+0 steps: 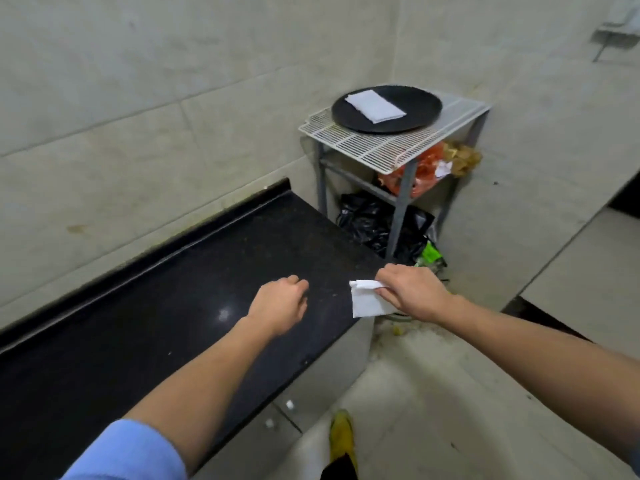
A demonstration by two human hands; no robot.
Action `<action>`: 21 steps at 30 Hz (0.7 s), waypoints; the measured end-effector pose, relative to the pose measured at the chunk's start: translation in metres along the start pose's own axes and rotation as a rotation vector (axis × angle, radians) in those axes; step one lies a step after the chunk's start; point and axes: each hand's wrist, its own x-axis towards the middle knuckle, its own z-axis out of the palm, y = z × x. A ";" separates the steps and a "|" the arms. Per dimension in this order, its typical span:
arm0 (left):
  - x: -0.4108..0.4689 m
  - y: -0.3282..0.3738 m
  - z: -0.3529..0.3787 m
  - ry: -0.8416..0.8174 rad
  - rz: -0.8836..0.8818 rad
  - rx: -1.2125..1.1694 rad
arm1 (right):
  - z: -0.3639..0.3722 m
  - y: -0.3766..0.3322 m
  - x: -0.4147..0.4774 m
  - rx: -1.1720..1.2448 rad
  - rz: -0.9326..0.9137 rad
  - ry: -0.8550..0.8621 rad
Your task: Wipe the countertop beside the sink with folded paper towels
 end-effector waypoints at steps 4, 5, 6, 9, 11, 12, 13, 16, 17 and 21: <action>0.104 0.017 -0.003 0.075 0.115 -0.026 | -0.012 0.071 0.015 -0.035 0.120 0.016; 0.130 0.021 -0.007 0.095 0.152 -0.037 | -0.017 0.089 0.019 -0.030 0.158 0.021; 0.156 0.026 -0.012 0.116 0.193 -0.048 | -0.024 0.107 0.022 -0.023 0.190 0.028; 0.233 0.038 -0.033 0.175 0.285 -0.061 | -0.045 0.161 0.034 -0.037 0.265 0.072; 0.279 0.046 -0.049 0.226 0.308 -0.090 | -0.060 0.193 0.041 -0.022 0.296 0.134; 0.298 0.051 -0.056 0.239 0.317 -0.101 | -0.067 0.207 0.045 -0.007 0.308 0.152; 0.315 0.055 -0.061 0.244 0.323 -0.105 | -0.072 0.221 0.049 0.006 0.318 0.169; 0.367 0.062 -0.072 0.255 0.312 -0.097 | -0.089 0.261 0.068 0.015 0.332 0.210; 0.383 0.063 -0.075 0.259 0.295 -0.099 | -0.095 0.276 0.076 0.005 0.316 0.229; 0.439 0.066 -0.082 0.310 0.204 -0.068 | -0.116 0.334 0.120 -0.002 0.223 0.263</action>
